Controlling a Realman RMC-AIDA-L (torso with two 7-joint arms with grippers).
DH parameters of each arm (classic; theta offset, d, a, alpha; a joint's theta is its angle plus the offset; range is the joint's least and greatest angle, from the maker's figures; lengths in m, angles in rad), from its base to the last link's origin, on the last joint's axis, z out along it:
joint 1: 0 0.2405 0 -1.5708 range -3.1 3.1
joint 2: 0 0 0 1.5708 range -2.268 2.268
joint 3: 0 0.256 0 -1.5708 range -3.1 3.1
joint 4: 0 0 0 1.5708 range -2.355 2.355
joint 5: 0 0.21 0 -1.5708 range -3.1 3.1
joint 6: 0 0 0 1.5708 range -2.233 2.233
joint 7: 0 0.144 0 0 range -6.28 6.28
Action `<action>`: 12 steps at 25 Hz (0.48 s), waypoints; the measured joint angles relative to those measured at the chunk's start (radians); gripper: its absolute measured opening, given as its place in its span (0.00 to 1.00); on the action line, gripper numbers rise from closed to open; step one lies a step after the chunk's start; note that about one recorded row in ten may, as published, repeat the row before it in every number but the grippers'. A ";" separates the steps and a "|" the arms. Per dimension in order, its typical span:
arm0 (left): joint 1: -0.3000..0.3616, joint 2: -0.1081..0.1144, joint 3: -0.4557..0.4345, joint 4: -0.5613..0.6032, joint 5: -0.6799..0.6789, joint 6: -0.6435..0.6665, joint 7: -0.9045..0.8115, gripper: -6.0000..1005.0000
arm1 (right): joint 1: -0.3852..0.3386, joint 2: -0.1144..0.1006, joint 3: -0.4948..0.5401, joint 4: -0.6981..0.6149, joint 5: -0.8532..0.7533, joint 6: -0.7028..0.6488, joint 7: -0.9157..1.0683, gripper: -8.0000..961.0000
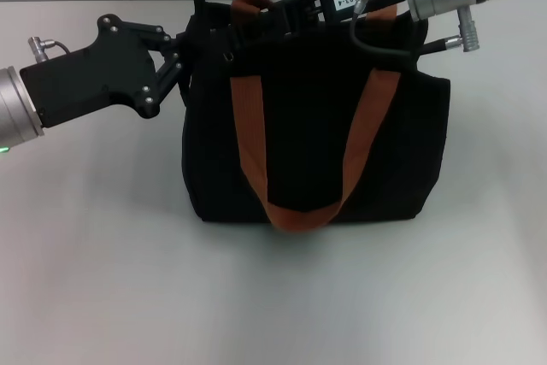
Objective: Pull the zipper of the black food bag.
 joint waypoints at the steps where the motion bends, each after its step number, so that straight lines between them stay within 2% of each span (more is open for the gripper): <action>1: 0.000 0.000 0.000 0.000 0.000 0.000 0.000 0.04 | 0.000 0.001 0.000 0.000 0.000 0.000 0.000 0.42; 12: -0.007 0.000 0.005 -0.001 -0.003 0.001 -0.012 0.04 | 0.003 0.009 -0.002 0.000 -0.003 -0.007 0.007 0.42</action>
